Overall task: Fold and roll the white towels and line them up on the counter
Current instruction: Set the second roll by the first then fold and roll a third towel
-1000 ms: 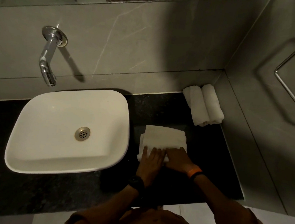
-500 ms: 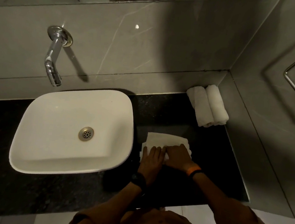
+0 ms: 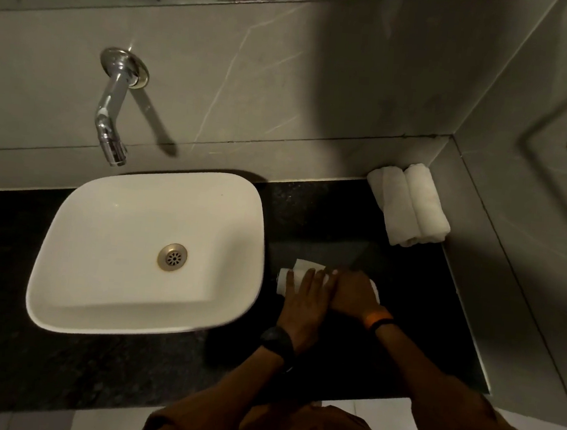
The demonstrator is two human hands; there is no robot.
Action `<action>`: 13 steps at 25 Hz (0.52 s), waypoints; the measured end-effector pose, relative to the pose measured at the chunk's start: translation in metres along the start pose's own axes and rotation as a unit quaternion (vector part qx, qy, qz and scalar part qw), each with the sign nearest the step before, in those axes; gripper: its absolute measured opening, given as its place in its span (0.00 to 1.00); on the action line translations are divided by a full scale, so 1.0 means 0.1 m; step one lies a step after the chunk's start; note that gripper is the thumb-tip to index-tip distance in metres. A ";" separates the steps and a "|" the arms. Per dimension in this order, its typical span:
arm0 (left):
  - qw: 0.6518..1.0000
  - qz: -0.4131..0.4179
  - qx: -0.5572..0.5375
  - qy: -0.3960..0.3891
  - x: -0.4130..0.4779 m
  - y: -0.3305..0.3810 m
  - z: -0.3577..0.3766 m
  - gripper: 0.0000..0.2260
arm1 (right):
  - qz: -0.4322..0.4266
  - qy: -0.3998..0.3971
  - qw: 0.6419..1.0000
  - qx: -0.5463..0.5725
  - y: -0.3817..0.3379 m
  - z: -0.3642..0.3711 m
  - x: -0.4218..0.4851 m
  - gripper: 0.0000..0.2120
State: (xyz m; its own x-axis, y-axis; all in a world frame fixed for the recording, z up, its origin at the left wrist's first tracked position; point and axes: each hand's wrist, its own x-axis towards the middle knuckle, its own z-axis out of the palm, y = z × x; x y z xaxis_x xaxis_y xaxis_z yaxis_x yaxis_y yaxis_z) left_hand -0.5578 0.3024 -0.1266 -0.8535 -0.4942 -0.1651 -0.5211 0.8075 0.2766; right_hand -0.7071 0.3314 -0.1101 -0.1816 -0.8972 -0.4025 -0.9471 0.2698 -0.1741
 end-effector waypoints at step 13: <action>0.979 -0.084 -0.111 0.147 0.39 -0.04 -0.13 0.32 | 0.088 0.125 0.988 0.025 0.25 0.17 -0.06 0.41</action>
State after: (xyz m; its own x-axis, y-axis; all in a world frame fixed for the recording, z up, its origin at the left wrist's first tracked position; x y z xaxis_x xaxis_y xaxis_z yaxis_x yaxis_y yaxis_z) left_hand -0.5888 0.2762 -0.1215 -0.7012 -0.7115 0.0458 -0.6116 0.6334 0.4741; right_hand -0.7248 0.3493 -0.1278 -0.4085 -0.8913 -0.1968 -0.8818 0.4410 -0.1672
